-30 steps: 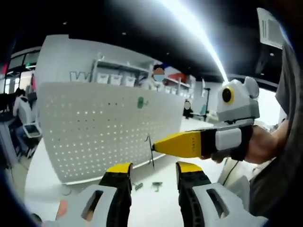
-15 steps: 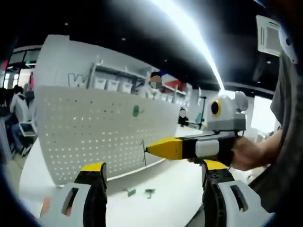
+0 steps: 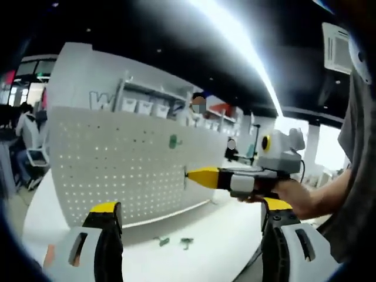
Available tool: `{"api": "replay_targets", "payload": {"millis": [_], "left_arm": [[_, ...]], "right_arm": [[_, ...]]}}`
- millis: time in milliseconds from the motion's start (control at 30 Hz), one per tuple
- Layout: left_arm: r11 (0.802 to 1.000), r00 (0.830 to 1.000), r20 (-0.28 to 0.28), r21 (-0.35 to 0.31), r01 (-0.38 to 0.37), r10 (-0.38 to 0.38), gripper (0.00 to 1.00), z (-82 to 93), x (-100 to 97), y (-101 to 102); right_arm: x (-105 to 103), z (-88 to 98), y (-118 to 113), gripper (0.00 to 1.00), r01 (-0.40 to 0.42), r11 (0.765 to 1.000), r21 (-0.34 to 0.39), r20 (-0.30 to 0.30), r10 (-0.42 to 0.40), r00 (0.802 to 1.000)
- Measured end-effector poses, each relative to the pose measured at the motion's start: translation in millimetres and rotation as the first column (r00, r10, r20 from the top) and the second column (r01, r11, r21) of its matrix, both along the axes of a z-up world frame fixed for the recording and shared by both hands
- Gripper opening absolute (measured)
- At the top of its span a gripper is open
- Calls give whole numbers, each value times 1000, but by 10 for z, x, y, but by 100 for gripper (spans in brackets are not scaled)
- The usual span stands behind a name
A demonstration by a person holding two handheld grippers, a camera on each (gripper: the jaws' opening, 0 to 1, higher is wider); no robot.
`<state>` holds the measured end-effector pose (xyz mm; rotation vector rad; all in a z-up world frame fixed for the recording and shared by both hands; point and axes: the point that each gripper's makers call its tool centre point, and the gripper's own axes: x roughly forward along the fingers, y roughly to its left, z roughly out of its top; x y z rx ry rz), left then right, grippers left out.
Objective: Insert the hook assembly into the mounting plate slot until the hook locks in place.
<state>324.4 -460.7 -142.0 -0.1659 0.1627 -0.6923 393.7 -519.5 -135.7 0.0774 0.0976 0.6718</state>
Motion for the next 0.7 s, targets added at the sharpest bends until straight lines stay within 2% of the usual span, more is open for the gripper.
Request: {"api": "replay_targets", "payload": {"millis": [400, 533, 700], "left_arm": [[998, 999, -11, 39, -41, 41, 99, -150, 31, 81], [997, 998, -7, 47, -61, 61, 98, -153, 60, 151], [996, 997, -12, 44, -81, 82, 97, -179, 94, 224]], "right_arm": [[464, 8, -344, 0, 139, 990, -37, 64, -137, 989], [628, 34, -461, 0, 186, 981, -60, 98, -179, 979], [833, 99, -669, 0, 265, 963, -56, 139, -255, 957]]}}
